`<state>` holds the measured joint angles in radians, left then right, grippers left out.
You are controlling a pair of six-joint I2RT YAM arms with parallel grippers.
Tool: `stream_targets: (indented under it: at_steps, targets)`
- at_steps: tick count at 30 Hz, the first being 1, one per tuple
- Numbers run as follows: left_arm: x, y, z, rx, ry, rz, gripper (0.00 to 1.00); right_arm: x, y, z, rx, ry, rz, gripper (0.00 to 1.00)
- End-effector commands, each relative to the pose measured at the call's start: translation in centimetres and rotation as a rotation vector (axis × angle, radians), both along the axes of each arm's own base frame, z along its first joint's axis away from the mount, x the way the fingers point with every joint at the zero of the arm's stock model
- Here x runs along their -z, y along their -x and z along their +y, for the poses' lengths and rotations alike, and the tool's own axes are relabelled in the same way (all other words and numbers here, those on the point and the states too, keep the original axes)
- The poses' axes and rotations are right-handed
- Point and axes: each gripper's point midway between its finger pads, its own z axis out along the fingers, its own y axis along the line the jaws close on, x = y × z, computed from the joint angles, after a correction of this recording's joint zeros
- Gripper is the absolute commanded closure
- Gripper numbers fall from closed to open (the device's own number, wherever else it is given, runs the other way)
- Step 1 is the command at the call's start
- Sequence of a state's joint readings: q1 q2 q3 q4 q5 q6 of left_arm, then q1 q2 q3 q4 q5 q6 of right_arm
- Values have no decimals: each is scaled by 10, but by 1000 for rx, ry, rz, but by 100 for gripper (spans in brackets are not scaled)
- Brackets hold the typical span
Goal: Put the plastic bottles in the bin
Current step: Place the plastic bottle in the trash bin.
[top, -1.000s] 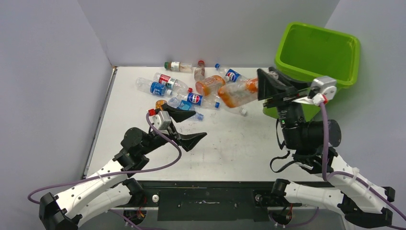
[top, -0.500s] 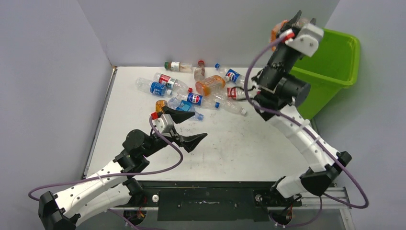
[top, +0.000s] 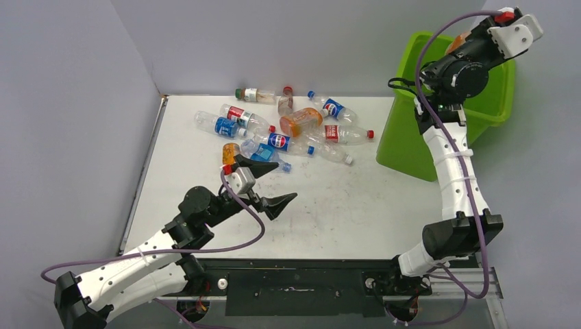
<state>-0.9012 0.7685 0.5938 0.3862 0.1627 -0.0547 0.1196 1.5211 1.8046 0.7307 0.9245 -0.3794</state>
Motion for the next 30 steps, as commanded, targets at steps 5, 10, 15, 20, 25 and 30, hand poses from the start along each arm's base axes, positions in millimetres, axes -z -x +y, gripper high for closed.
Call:
stream_targets:
  at_steps: [5,10,15,20,25,30]
  targets:
    - [-16,6,5,-21,-17,-87,4,69,-49,-8,-1,-62,137,95]
    - [-18,6,3,-11,-17,-90,4,69,-53,-6,-46,-18,170,80]
    - [-17,3,6,-38,-32,-93,4,76,-64,-2,-89,-15,196,48]
    - [-16,0,9,-66,-33,-95,4,83,-68,3,-136,-39,202,15]
    - [-15,-11,15,-132,-32,-81,4,54,-64,29,-257,-36,142,7]
    - [-11,-34,29,-279,-38,-47,4,9,-51,119,-468,60,101,5]
